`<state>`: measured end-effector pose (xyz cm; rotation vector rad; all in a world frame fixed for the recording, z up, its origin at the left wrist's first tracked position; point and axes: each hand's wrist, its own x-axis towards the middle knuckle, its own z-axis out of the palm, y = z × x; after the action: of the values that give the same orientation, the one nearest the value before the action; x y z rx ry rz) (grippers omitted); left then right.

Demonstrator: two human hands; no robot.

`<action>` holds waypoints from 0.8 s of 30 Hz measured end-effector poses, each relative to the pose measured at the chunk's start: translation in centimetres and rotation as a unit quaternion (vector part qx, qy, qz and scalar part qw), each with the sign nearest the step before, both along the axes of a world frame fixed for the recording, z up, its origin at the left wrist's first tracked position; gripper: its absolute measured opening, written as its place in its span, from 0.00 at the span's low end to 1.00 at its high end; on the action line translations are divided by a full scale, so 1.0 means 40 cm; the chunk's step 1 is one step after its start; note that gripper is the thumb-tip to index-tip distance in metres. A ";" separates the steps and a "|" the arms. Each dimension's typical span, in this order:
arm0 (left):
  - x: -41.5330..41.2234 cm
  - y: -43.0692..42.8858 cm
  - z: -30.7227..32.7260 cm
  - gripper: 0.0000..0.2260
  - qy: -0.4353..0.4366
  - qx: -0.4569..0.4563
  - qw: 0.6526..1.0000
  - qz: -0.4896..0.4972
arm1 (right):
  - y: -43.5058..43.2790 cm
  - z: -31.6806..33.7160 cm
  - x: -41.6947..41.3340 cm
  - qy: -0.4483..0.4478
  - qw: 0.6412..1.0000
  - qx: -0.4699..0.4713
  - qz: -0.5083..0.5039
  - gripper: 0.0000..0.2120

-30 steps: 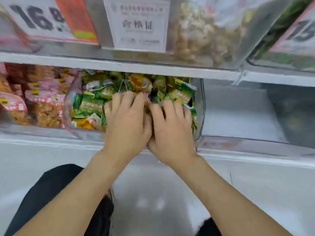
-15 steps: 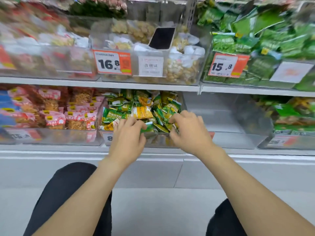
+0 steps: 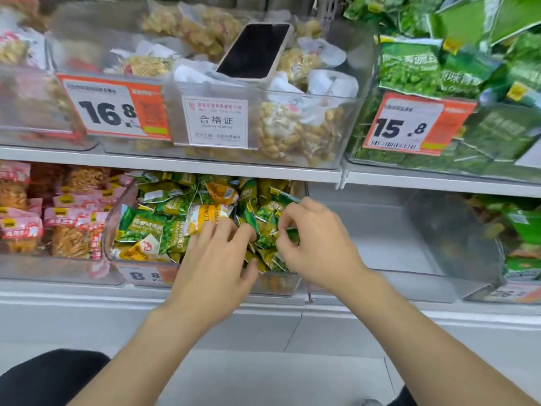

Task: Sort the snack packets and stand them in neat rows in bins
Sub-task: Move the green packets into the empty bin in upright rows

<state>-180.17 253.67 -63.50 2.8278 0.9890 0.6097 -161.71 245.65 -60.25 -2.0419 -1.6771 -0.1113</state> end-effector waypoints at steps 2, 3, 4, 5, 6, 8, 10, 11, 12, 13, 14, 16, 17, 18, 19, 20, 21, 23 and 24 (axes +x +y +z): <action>0.005 -0.004 0.001 0.14 0.009 -0.005 1.000 0.009 | 0.002 -0.019 0.021 0.026 0.999 0.035 0.013 0.02; 0.012 -0.009 0.003 0.15 0.011 -0.010 1.000 0.018 | 0.001 -0.031 0.026 0.034 0.998 0.048 0.016 0.01; 0.018 -0.020 0.007 0.15 0.014 -0.011 0.999 0.029 | -0.003 -0.042 0.027 0.036 0.997 0.059 0.022 0.01; 0.028 -0.029 0.009 0.15 0.017 -0.007 0.999 0.040 | -0.006 -0.053 0.026 0.031 0.997 0.069 0.031 0.02; 0.039 -0.038 0.009 0.15 0.019 -0.003 0.998 0.053 | -0.010 -0.063 0.028 0.023 0.996 0.077 0.042 0.02; 0.054 -0.068 0.020 0.14 0.006 0.007 0.996 0.088 | -0.034 -0.073 0.033 0.003 0.994 0.087 0.065 0.04; 0.070 -0.096 0.041 0.12 -0.022 0.019 0.993 0.119 | -0.061 -0.069 0.054 -0.013 0.993 0.087 0.073 0.05; 0.075 -0.109 0.051 0.11 -0.035 0.025 0.991 0.127 | -0.073 -0.065 0.067 -0.009 0.994 0.080 0.072 0.06; 0.077 -0.119 0.061 0.10 -0.046 0.033 0.990 0.129 | -0.084 -0.061 0.079 0.003 0.995 0.069 0.069 0.06; 0.075 -0.130 0.068 0.09 -0.052 0.037 0.990 0.128 | -0.098 -0.056 0.085 0.020 0.996 0.057 0.063 0.06; 0.069 -0.138 0.069 0.09 -0.057 0.035 0.990 0.126 | -0.111 -0.052 0.088 0.039 0.997 0.043 0.057 0.06; 0.044 -0.151 0.055 0.09 -0.059 0.018 0.991 0.122 | -0.134 -0.049 0.086 0.052 0.997 0.017 0.052 0.05; 0.028 -0.155 0.044 0.09 -0.051 0.007 0.991 0.125 | -0.143 -0.046 0.080 0.039 0.998 0.010 0.054 0.05; 0.010 -0.156 0.032 0.10 -0.036 -0.006 0.991 0.132 | -0.149 -0.043 0.071 0.018 0.998 0.007 0.059 0.05; -0.007 -0.152 0.023 0.11 -0.017 -0.022 0.990 0.141 | -0.152 -0.037 0.059 -0.002 0.998 0.008 0.065 0.05; -0.024 -0.143 0.017 0.12 0.000 -0.035 0.988 0.151 | -0.153 -0.031 0.045 -0.020 0.997 0.011 0.073 0.05; -0.041 -0.132 0.013 0.14 0.013 -0.042 0.986 0.160 | -0.153 -0.025 0.028 -0.041 0.996 0.013 0.083 0.05; -0.071 -0.107 0.005 0.15 0.030 -0.040 0.984 0.168 | -0.151 -0.025 -0.011 -0.105 0.990 0.007 0.095 0.04; -0.082 -0.096 -0.002 0.15 0.036 -0.034 0.985 0.168 | -0.148 -0.033 -0.030 -0.147 0.985 0.000 0.091 0.02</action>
<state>-183.45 249.81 -63.58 2.6587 1.4867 0.4912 -162.93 239.74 -61.57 -1.9341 -2.0328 -0.3662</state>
